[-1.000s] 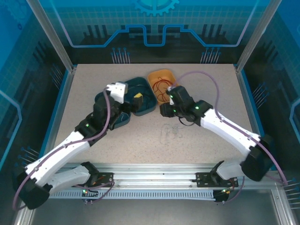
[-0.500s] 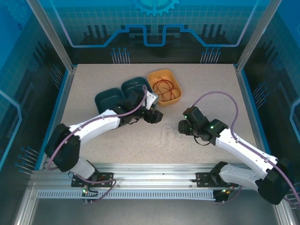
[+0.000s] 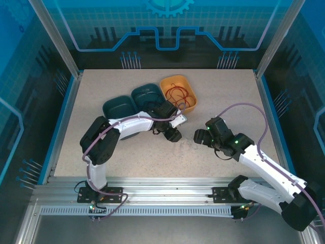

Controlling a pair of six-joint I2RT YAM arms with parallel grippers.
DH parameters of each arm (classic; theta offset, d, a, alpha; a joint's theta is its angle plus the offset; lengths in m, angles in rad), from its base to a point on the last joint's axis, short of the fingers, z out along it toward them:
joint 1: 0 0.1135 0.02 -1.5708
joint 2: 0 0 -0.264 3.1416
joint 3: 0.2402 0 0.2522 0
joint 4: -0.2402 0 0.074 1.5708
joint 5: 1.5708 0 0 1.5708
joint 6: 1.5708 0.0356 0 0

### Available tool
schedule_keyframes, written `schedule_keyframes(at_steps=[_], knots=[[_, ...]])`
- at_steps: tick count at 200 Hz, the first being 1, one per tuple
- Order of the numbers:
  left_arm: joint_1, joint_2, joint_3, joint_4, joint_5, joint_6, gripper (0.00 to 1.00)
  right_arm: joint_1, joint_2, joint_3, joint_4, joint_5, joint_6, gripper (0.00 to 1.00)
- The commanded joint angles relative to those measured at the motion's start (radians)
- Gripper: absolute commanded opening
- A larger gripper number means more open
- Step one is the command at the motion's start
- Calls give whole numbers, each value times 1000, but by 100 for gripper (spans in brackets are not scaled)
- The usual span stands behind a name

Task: Untangle the cables

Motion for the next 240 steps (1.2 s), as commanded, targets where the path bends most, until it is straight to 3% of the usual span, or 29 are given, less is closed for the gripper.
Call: schedule_keyframes(at_steps=[1,145,194,215,240], knots=[[-1,45,54,-46,16,45,44,-14,-26,-16,-28,9,18,100],[-5,168,133,-18,44,37,41,-32,-69,-23,-49,29,23,100],[-16,167,131,34,82,-3,14,-44,-75,-39,-40,35,52,100],[-15,134,116,46,75,-24,0,-56,-82,-60,14,-22,22,100],[-17,54,77,53,49,-41,0,-71,-68,-79,25,-43,13,100]])
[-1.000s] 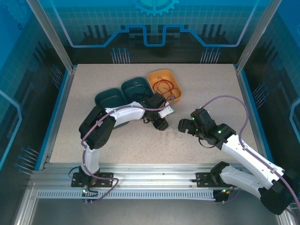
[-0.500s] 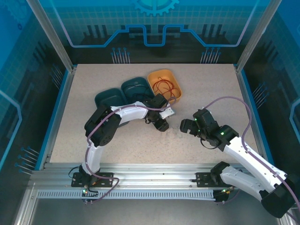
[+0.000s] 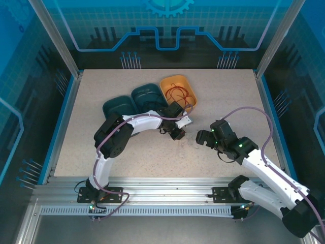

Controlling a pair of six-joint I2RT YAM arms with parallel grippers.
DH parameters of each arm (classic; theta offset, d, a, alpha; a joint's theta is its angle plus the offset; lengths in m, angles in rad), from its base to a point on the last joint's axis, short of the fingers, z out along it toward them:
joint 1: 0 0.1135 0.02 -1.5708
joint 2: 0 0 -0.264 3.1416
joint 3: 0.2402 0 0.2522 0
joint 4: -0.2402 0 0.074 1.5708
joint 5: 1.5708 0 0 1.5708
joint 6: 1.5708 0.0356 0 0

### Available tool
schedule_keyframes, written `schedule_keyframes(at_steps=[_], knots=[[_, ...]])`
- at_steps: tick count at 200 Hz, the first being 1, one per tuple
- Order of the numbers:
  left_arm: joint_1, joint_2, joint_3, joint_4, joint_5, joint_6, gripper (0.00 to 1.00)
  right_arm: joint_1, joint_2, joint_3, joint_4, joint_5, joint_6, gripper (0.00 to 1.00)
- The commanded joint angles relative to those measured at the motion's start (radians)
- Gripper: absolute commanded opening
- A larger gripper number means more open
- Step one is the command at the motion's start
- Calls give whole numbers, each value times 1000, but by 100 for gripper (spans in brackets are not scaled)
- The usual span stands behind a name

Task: Untangle the cables

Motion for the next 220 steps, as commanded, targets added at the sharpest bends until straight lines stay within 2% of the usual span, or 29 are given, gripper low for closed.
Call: schedule_keyframes(at_steps=[1,32,46,135,185,220], knots=[[-3,-104,-28,20,2,-28,0,-24,-1,-21,27,-31,-6,100],[-3,-223,-78,0,-27,-35,0,-45,14,-51,53,-53,0,87],[-4,-280,-100,-15,-41,-44,0,-56,14,-58,64,-62,1,85],[-4,-575,-158,-31,-71,-118,0,-89,0,-67,62,-52,-1,94],[-4,-730,-124,99,-21,-180,0,-108,-3,-92,80,-50,2,98],[-4,-742,-72,179,14,-197,0,-121,-14,-102,93,-64,-5,98]])
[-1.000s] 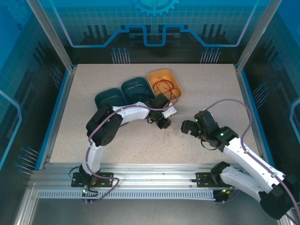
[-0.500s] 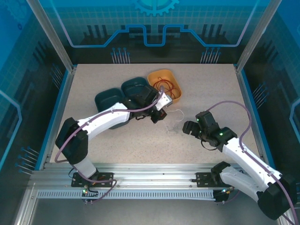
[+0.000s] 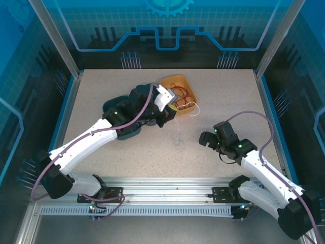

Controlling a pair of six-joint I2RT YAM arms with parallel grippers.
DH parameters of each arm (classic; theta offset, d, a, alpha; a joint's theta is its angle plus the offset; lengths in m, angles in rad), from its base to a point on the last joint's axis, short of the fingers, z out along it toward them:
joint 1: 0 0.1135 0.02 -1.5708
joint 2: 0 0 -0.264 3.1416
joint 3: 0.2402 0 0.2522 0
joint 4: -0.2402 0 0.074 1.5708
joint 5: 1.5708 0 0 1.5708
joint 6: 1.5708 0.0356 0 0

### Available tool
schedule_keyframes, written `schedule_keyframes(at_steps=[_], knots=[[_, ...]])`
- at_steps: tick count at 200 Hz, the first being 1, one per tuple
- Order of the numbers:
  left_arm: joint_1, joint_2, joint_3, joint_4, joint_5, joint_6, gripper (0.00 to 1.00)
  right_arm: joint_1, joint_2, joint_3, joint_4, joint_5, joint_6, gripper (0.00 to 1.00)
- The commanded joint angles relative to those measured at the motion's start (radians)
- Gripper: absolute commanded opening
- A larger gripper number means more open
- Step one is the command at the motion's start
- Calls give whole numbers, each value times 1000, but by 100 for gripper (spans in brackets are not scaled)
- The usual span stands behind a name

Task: Untangle the cables

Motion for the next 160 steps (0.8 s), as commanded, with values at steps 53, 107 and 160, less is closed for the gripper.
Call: schedule_keyframes(at_steps=[53,107,160], knots=[[-4,91,174,50,27,-67,0,-22,-103,-88,179,-125,-69,85],[-4,126,172,112,88,-111,0,-21,-153,-183,471,-298,-89,78],[-5,189,175,125,120,-153,0,-25,-69,-139,393,-177,-64,66]])
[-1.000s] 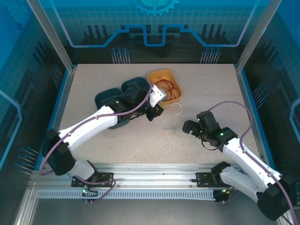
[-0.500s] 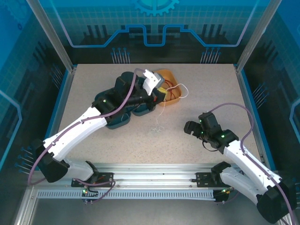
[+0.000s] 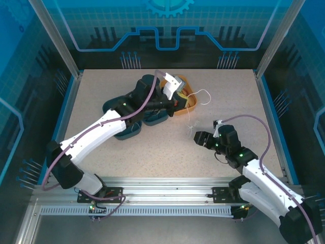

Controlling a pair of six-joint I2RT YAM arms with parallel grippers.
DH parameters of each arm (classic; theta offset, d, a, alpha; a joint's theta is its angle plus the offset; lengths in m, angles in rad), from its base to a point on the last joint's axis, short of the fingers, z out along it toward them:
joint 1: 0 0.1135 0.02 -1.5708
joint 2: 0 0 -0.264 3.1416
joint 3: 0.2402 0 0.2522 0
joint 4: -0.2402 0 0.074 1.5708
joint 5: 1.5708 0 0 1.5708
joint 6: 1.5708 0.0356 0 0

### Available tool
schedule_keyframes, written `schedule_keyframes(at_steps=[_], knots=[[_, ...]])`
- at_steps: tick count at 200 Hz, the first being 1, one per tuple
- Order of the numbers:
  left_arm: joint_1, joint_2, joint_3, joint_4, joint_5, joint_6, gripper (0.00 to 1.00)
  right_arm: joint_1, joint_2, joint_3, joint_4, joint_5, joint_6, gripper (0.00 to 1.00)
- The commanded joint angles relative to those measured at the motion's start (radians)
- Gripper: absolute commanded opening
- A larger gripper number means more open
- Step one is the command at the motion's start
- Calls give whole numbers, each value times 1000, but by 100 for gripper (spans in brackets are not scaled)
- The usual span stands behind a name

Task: Untangle the cables

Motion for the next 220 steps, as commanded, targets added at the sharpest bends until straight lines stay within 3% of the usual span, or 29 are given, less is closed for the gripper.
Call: schedule_keyframes(at_steps=[1,78,131,220], knots=[[-5,33,22,30,50,-39,0,-18,30,27,-15,60,9,67],[-5,88,29,36,98,-66,0,-34,154,3,99,26,41,60],[-5,94,21,46,101,-76,0,-34,245,-24,239,-65,98,52],[-6,91,11,61,122,-72,0,-35,390,29,229,-24,111,44]])
